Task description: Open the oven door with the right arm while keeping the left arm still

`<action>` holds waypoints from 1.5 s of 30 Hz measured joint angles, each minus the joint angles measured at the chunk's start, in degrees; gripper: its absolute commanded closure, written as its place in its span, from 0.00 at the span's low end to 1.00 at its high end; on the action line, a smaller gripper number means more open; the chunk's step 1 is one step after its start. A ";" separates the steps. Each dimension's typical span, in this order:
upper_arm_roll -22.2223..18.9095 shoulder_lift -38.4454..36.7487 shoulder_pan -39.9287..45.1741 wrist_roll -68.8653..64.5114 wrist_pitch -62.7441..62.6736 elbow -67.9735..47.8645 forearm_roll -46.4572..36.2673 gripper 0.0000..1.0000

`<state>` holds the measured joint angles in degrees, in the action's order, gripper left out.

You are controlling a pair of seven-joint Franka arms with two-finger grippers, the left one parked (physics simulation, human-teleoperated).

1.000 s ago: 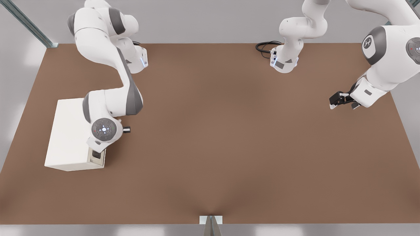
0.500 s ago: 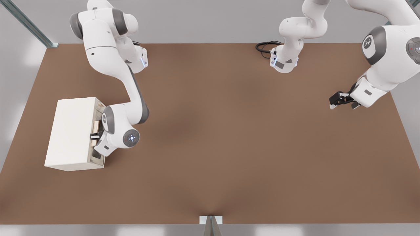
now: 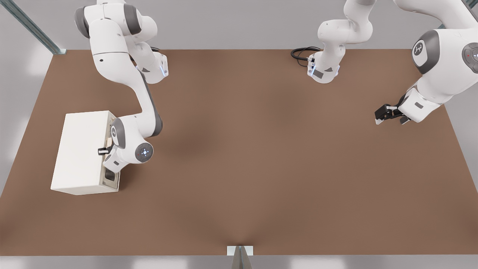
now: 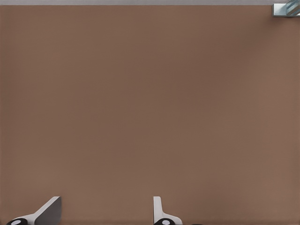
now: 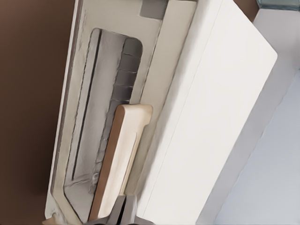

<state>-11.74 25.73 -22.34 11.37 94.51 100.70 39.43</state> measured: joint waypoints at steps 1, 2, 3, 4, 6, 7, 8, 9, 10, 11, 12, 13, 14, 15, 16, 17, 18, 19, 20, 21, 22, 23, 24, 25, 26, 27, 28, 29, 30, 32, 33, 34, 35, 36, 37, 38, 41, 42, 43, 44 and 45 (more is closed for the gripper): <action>-0.14 -0.09 0.02 0.12 0.10 0.23 0.12 1.00; -0.21 -0.10 0.07 0.24 0.19 0.35 0.20 1.00; -0.28 -0.02 0.09 0.35 0.26 0.50 0.27 1.00; -0.32 0.07 0.10 0.47 0.33 0.61 0.32 1.00; -0.35 0.34 0.11 0.73 0.63 1.05 0.39 1.00; -0.36 0.46 0.11 0.87 0.76 1.23 0.41 1.00; -0.36 0.53 0.11 1.01 0.88 1.55 0.43 1.00; -0.36 0.57 0.11 1.14 0.99 1.76 0.46 1.00; -0.37 0.63 0.10 1.27 1.07 1.97 0.49 1.00; -0.37 0.66 0.10 1.39 1.17 2.10 0.52 1.00; -0.37 0.67 0.10 1.51 1.31 2.21 0.55 1.00; -0.40 0.66 0.09 1.62 1.46 2.33 0.57 1.00; -0.33 0.65 0.09 2.04 1.24 2.44 2.68 1.00; -0.25 0.66 0.01 2.54 0.87 2.47 4.96 1.00; -0.30 0.66 -0.33 2.74 0.97 2.45 4.36 1.00; -0.31 0.63 -0.86 2.90 1.14 2.39 3.38 1.00; -0.30 0.60 -1.59 3.13 1.27 2.32 2.59 1.00; -0.20 0.56 -2.38 3.39 1.38 2.24 1.97 1.00; -0.15 0.57 -2.98 3.67 1.48 2.20 1.50 1.00; -0.08 0.59 -3.32 3.94 1.56 2.18 1.13 1.00; -0.03 0.57 -3.68 4.23 1.63 2.15 0.59 1.00; 0.08 0.54 -3.96 4.51 1.68 1.95 0.04 1.00; 0.28 0.48 -4.31 4.77 1.71 1.37 -0.53 1.00; 0.56 0.20 -4.58 5.02 1.72 0.33 -1.83 1.00; 0.87 -0.16 -4.71 5.23 1.71 -0.69 -3.46 1.00; 1.08 -0.71 -4.74 5.42 1.70 -1.40 -5.13 1.00; 1.67 -1.55 -4.51 5.55 1.69 -2.53 -7.03 1.00; 2.14 -2.35 -4.24 5.34 1.64 -4.86 -9.75 0.98; 2.62 -3.11 -2.87 4.76 1.22 -8.09 -13.54 0.91; 3.02 -4.03 1.05 2.75 -0.41 -15.30 -23.12 0.00; 3.09 -5.05 2.72 1.55 -1.52 -17.81 -27.59 0.00; 3.10 -6.27 3.76 0.43 -2.77 -19.93 -30.89 0.00; 3.17 -6.97 4.29 -0.63 -4.48 -23.20 -33.11 0.00; 3.31 -7.72 4.63 -1.67 -6.07 -26.44 -34.99 0.00; 3.56 -8.72 5.03 -2.68 -7.38 -28.61 -36.55 0.00; 3.58 -9.26 5.44 -3.64 -8.53 -29.83 -37.88 0.00; 3.64 -9.66 5.95 -6.17 -11.04 -31.19 -40.77 0.00; 3.64 -9.67 5.92 -6.93 -11.62 -31.30 -41.41 0.00; 3.54 -9.68 5.91 -7.67 -12.11 -31.36 -41.90 0.00; 3.48 -9.68 6.18 -8.37 -12.49 -31.42 -42.28 0.00; 3.44 -9.71 6.44 -9.04 -12.79 -31.46 -42.55 0.00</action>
<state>-8.30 16.02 -15.90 2.33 81.72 69.24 -3.13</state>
